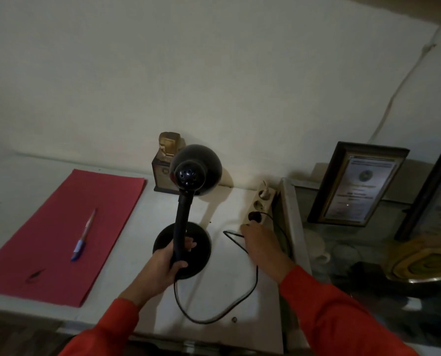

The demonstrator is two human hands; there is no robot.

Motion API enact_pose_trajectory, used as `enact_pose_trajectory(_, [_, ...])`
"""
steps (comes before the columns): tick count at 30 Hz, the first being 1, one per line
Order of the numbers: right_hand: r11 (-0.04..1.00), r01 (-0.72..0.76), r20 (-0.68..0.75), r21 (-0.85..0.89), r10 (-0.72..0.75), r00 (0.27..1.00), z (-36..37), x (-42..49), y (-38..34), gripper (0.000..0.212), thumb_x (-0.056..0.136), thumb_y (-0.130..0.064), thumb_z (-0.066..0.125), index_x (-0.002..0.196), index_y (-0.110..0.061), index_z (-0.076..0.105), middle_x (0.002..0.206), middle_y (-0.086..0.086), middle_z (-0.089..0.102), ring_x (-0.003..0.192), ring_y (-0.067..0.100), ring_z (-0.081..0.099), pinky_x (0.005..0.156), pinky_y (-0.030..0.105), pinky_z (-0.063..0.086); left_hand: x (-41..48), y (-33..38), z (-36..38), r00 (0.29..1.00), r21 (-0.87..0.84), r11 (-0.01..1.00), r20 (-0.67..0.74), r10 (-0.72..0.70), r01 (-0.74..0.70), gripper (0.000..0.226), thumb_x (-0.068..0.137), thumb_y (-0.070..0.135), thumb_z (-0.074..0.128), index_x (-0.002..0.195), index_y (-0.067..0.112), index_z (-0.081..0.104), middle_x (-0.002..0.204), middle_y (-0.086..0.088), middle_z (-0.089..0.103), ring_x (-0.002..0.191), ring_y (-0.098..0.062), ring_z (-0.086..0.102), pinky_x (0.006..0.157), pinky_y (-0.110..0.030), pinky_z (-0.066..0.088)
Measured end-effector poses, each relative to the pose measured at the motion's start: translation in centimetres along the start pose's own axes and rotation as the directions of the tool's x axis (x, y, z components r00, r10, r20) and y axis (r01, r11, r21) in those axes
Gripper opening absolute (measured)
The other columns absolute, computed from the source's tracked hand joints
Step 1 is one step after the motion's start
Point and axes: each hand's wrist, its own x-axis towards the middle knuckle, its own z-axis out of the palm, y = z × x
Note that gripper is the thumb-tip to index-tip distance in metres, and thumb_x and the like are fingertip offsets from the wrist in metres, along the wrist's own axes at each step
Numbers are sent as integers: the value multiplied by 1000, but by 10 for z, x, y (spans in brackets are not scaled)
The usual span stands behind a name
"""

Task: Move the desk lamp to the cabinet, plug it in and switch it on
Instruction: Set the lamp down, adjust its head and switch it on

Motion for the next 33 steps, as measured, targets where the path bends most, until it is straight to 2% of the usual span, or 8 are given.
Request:
enact_pose_trajectory(6, [993, 58, 136, 107, -72, 988, 2, -3, -12, 28, 88, 1, 44, 113, -5, 56, 117, 17, 55, 105, 31, 56, 82, 36, 50, 1, 4, 19, 990, 7, 1000, -137, -22, 23, 37, 83, 5, 65, 116, 20, 56, 108, 22, 59, 104, -2, 58, 82, 6, 37])
enact_pose_trajectory(11, [729, 85, -197, 679, 69, 978, -46, -4, -55, 42, 87, -15, 55, 127, -21, 46, 117, 4, 59, 85, -1, 56, 67, 7, 44, 14, 15, 24, 997, 53, 998, -79, -12, 16, 37, 84, 13, 64, 119, 17, 52, 113, 2, 62, 107, -15, 59, 92, -20, 46])
enact_pose_trajectory(13, [601, 179, -301, 779, 108, 947, -71, -1, -73, 47, 83, -29, 57, 127, -26, 42, 116, -5, 55, 86, 0, 56, 61, 5, 45, 18, 17, 9, 997, 163, 984, -2, 79, -78, 40, 77, 12, 65, 116, 14, 56, 118, -3, 61, 110, -16, 55, 99, -29, 45])
enact_pose_trajectory(18, [628, 318, -542, 710, 200, 816, -95, 13, -105, 78, 70, -47, 74, 133, -14, 39, 123, 3, 44, 104, 9, 51, 76, -1, 42, 31, 8, -23, 942, 392, 868, 257, 216, -305, 58, 69, 17, 64, 125, 25, 53, 143, 4, 43, 136, -13, 35, 118, -31, 22])
enact_pose_trajectory(22, [609, 306, -548, 732, 261, 795, -100, 28, -106, 62, 72, -39, 75, 124, -18, 49, 119, 5, 50, 103, 12, 55, 76, -3, 43, 35, -9, -23, 943, 539, 809, 330, 52, -233, 68, 81, 30, 56, 141, 43, 27, 161, 8, 4, 148, -18, 0, 120, -51, 0])
enact_pose_trajectory(28, [616, 344, -547, 709, 171, 820, -110, 44, -80, 53, 71, -33, 75, 118, -17, 57, 108, 0, 64, 96, 10, 61, 80, 12, 51, 40, -11, -7, 973, 505, 844, 215, 82, -183, 63, 84, 63, 48, 141, 42, 31, 159, -6, 15, 144, -27, 20, 114, -45, 26])
enact_pose_trajectory(30, [587, 350, -518, 730, 140, 844, -114, 48, -72, 45, 70, -29, 75, 111, -22, 58, 102, -6, 65, 94, 12, 64, 81, 26, 56, 42, -10, 4, 985, 526, 839, 162, 67, -143, 65, 81, 63, 51, 140, 41, 35, 158, -6, 19, 141, -30, 25, 111, -46, 30])
enact_pose_trajectory(33, [542, 348, -462, 765, 87, 882, -121, 53, -60, 39, 67, -21, 72, 100, -38, 57, 92, -20, 64, 91, 8, 65, 75, 23, 57, 46, -9, 10, 989, 465, 874, 105, 101, -139, 65, 76, 53, 63, 135, 29, 47, 153, -8, 31, 131, -32, 37, 108, -42, 35])
